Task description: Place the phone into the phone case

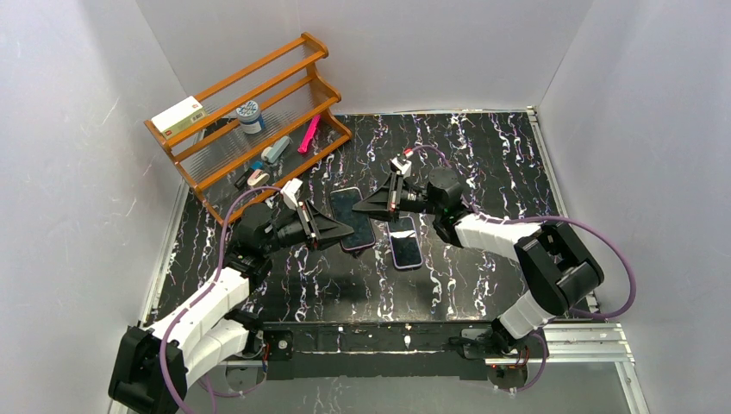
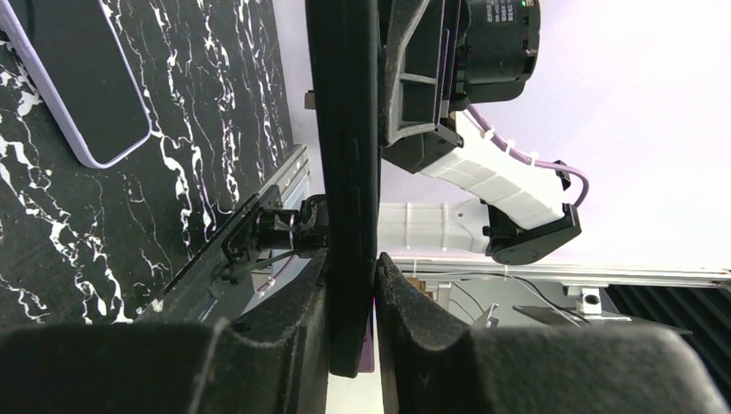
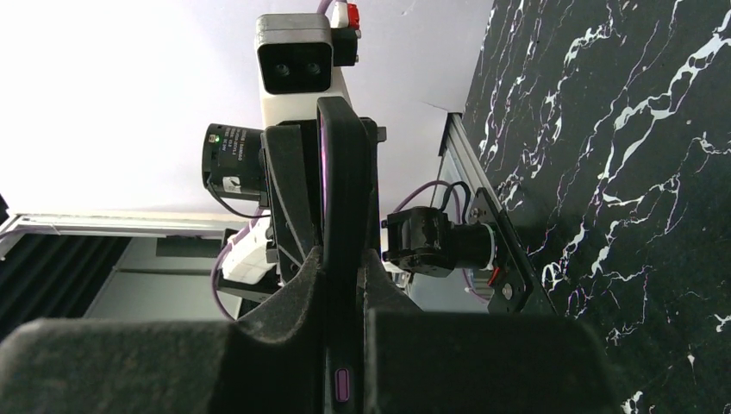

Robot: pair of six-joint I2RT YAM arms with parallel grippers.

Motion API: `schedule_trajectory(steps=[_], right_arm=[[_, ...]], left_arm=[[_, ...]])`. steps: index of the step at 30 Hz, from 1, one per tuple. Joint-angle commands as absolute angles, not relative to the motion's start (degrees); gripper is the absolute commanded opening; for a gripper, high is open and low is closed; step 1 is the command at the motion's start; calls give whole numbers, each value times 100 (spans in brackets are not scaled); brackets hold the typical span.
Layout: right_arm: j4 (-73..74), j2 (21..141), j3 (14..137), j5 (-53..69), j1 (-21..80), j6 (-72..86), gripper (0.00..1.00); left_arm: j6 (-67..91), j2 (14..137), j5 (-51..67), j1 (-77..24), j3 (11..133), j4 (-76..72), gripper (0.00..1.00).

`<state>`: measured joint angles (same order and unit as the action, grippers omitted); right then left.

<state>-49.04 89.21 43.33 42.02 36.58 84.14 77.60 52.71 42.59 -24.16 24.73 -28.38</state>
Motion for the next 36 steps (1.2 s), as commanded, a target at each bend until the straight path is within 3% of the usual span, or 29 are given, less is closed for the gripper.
schedule_trajectory(steps=[1, 8, 12, 21, 36], right_arm=[[-4882, 8975, 4849, 4918, 3767, 8080, 17], [-4461, 8562, 4664, 4573, 3741, 7908, 62], [-4576, 8121, 4206, 4314, 3726, 8019, 75], [-3983, 7197, 3590, 3877, 3735, 7959, 74], [-4712, 7601, 3539, 3402, 4129, 8342, 50]], left_arm=[[7916, 5305, 4101, -2417, 2401, -3174, 0], [9014, 5056, 3381, -2417, 1904, -4193, 0], [9298, 4766, 2842, -2417, 1764, -4305, 0], [9411, 4427, 2268, -2408, 1616, -4359, 0], [9788, 4315, 2017, -2410, 1486, -4543, 0]])
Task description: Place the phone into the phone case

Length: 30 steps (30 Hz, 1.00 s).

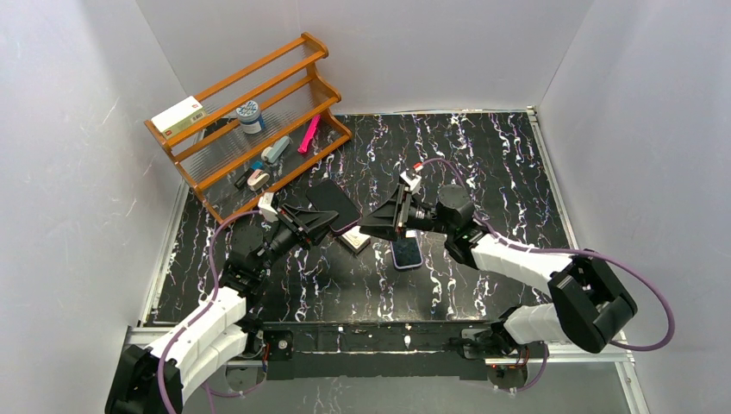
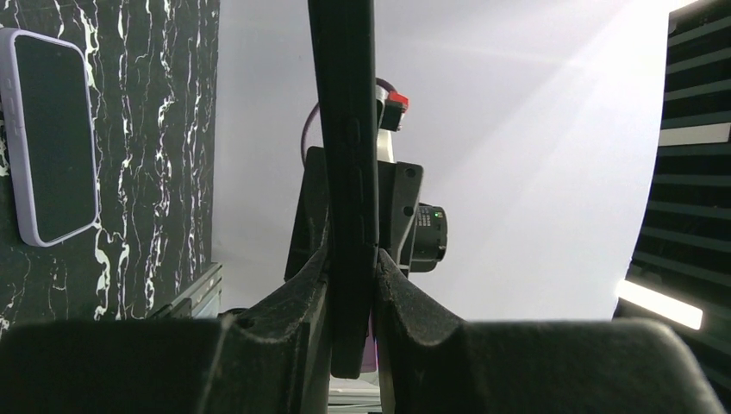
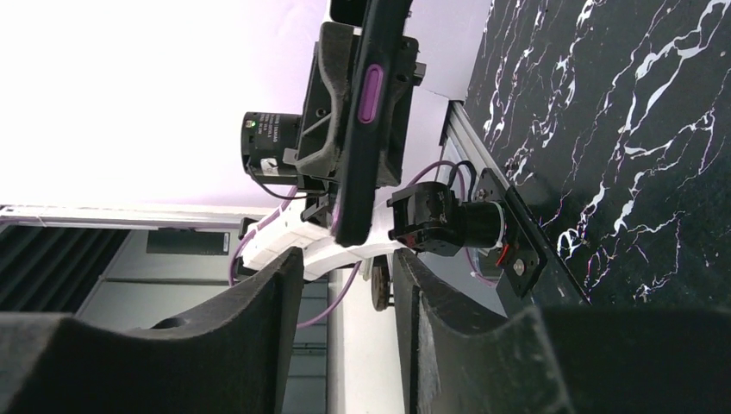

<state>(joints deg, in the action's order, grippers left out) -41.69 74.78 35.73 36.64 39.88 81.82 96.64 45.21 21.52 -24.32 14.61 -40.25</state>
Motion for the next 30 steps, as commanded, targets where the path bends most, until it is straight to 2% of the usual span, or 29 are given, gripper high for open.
schedule_trajectory(steps=[1, 5, 20, 30], right_arm=[[-4802, 7643, 3515, 3356, 4165, 8389, 48], [-5012, 7803, 3522, 3253, 4246, 8489, 42], [-5076, 7933, 3443, 2778, 4312, 8696, 29], [-3585, 7880, 3689, 2506, 4371, 8171, 6]], left_arm=[[9807, 4303, 1996, -2408, 1473, -4548, 0], [9874, 4272, 1976, -2408, 1451, -4568, 0], [9967, 4256, 2035, -2411, 1381, -4618, 0], [10048, 4244, 1997, -2413, 1494, -4765, 0]])
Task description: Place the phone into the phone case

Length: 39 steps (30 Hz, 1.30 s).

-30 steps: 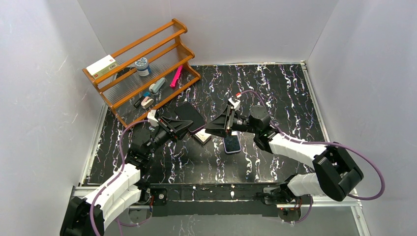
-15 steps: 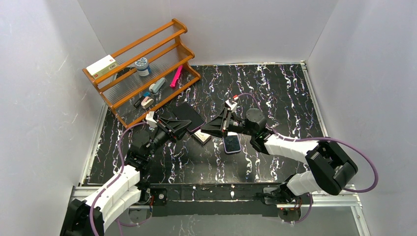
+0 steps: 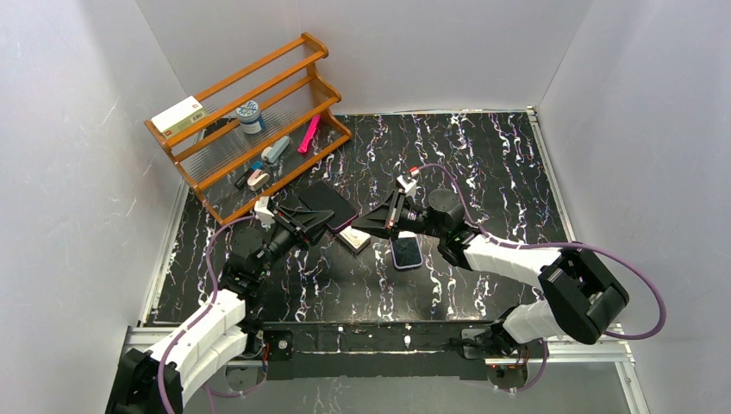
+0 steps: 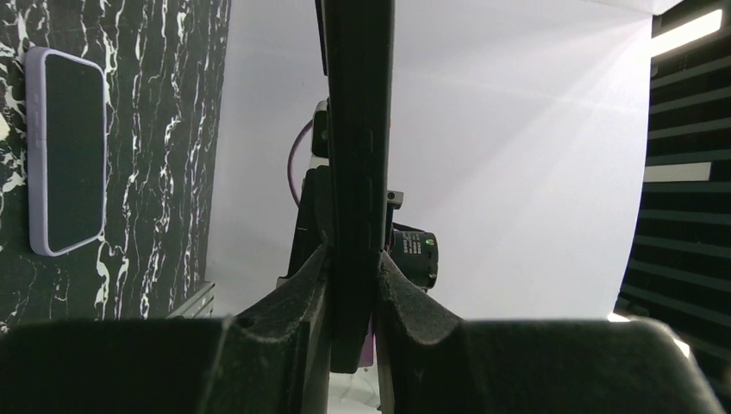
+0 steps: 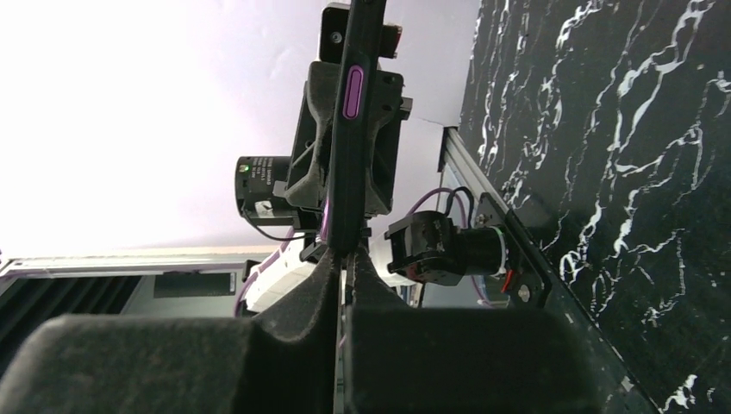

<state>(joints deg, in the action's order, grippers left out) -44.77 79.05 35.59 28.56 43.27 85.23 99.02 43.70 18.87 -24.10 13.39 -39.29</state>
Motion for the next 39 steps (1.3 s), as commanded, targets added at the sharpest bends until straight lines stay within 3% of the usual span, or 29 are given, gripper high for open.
schedule_trajectory(steps=[1, 13, 18, 25, 31, 34, 39], right_arm=[[-3478, 7902, 3689, 2472, 4380, 8124, 4], [-2108, 7912, 3830, 1831, 4691, 7311, 1], [-2443, 7540, 3623, 1789, 4720, 7113, 3], [-1952, 6466, 3750, 1172, 4720, 6520, 49], [-2512, 6033, 3559, 1318, 4720, 6467, 77], [-2511, 6178, 3712, 1627, 4718, 6399, 84], [-2335, 6470, 3982, 2068, 4707, 6331, 82]], left_arm=[[10065, 4265, 2011, -2416, 1514, -4797, 0], [10208, 4350, 1997, -2417, 1437, -5260, 0], [10126, 4343, 2027, -2416, 1309, -5300, 0], [9702, 4601, 2566, -2416, 1280, -5291, 0], [9430, 4746, 3066, -2414, 1391, -5291, 0], [9204, 4869, 3453, -2412, 1510, -5282, 0], [8908, 5045, 4115, -2417, 1676, -5274, 0]])
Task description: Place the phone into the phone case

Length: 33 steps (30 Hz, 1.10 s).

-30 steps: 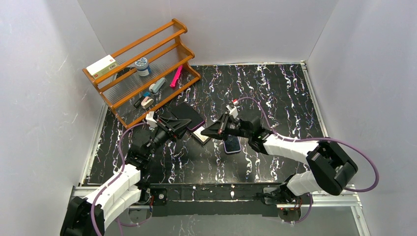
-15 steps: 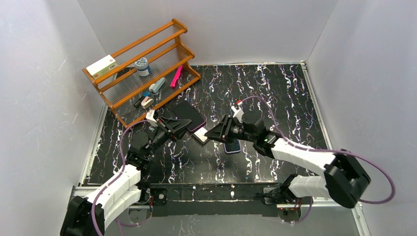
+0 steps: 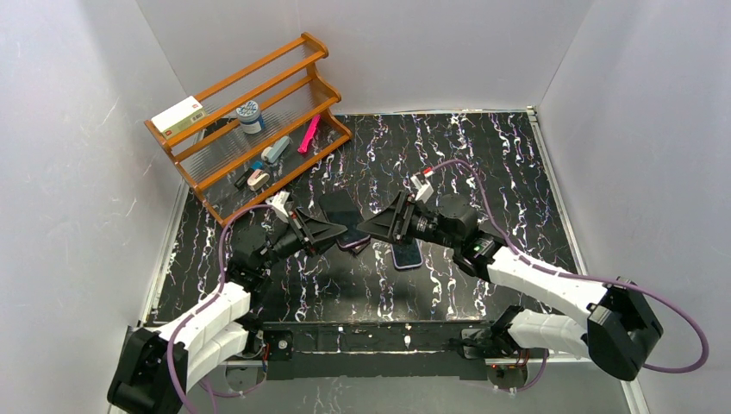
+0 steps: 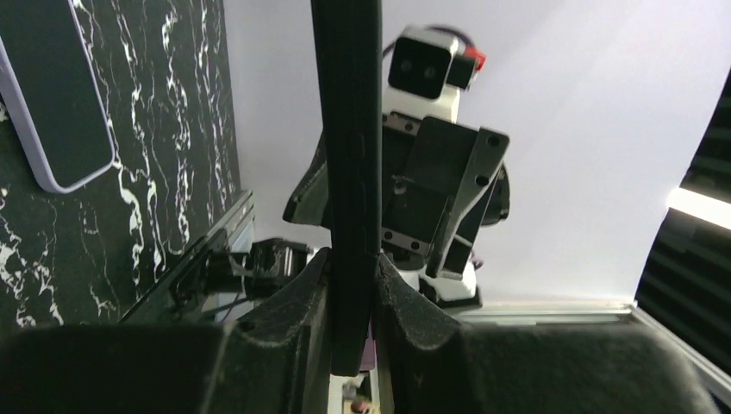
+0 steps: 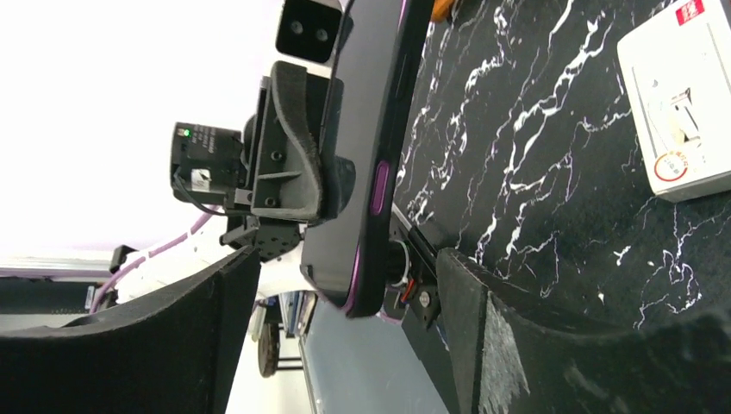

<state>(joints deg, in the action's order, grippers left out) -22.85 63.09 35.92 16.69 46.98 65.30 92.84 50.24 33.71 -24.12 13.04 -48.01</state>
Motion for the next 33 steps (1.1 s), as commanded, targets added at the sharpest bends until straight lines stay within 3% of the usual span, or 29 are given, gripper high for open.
schedule_trajectory(steps=[1, 3, 7, 9, 11, 13, 17, 24, 26, 33], right_arm=[[-2267, 6509, 4050, 2111, 4707, 6303, 80], [-2260, 6551, 4064, 2176, 4703, 6308, 72], [-2540, 6670, 3998, 2359, 4695, 6496, 31], [-2734, 6740, 3933, 2494, 4673, 6656, 14], [-3002, 6733, 3792, 2413, 4646, 6897, 2], [-3273, 6631, 3567, 2143, 4618, 7245, 1], [-3340, 6487, 3334, 1614, 4573, 7587, 1], [-3674, 6528, 3073, 1241, 4570, 8016, 1], [-3712, 6530, 3004, 1123, 4569, 8086, 1], [-3683, 6480, 2835, 760, 4570, 8176, 1]], left_arm=[[8867, 5064, 4229, -2417, 1712, -5273, 0], [8802, 5133, 4521, -2417, 1790, -5262, 0], [8728, 5281, 4952, -2417, 1995, -5243, 2], [8736, 5308, 5061, -2417, 2073, -5198, 8], [8729, 5277, 5052, -2410, 2107, -5062, 20], [8710, 5196, 4985, -2414, 2082, -4916, 32], [8693, 4966, 4714, -2419, 1969, -4650, 43], [8776, 4860, 4475, -2417, 1861, -4519, 46], [8793, 4869, 4500, -2417, 1817, -4488, 41], [8684, 4789, 4471, -2416, 1728, -4042, 3]])
